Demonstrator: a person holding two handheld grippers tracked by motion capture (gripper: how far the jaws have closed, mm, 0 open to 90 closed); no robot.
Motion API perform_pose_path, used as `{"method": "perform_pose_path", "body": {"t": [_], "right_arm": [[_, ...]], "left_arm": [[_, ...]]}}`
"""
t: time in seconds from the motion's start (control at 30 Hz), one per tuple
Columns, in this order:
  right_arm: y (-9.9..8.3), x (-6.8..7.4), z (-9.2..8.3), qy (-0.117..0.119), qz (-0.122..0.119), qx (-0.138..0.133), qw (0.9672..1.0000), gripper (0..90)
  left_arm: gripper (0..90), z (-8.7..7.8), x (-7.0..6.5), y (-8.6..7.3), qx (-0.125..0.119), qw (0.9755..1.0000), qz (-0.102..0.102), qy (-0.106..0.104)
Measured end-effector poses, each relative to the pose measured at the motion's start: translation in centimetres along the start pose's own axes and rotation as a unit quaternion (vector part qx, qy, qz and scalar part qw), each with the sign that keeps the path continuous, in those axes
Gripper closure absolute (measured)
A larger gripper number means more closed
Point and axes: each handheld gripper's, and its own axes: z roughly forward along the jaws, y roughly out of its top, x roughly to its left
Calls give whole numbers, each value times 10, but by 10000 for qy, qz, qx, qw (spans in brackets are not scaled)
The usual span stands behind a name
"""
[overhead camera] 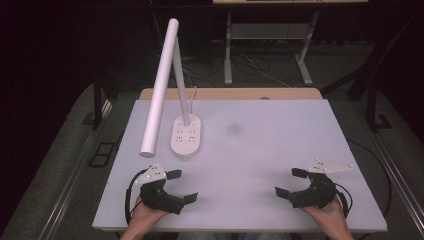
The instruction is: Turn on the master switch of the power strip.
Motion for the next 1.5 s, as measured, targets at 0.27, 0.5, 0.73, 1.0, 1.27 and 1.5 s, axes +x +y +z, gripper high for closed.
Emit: {"method": "perform_pose_path", "body": {"t": [0.27,0.5,0.73,1.0,1.27,1.5], "right_arm": [[-2,2,-1,50,-32,16,10000,4],[-3,3,-1,59,-12,62,10000,4],[-3,2,-3,50,-13,75,10000,4],[-3,2,-3,68,-3,101,9999,4],[-4,1,-4,46,-16,107,9999,4],[-4,1,-5,21,-4,103,9999,4]], "left_arm": [[0,0,-1,0,-5,10000,1,-7],[1,0,-2,0,31,10000,34,4],[2,1,-3,1,89,9999,80,-28],[3,2,-6,3,234,9996,110,-103],[3,0,-6,8,363,9991,134,-168],[3,-3,-3,12,474,9987,33,-200]]}}
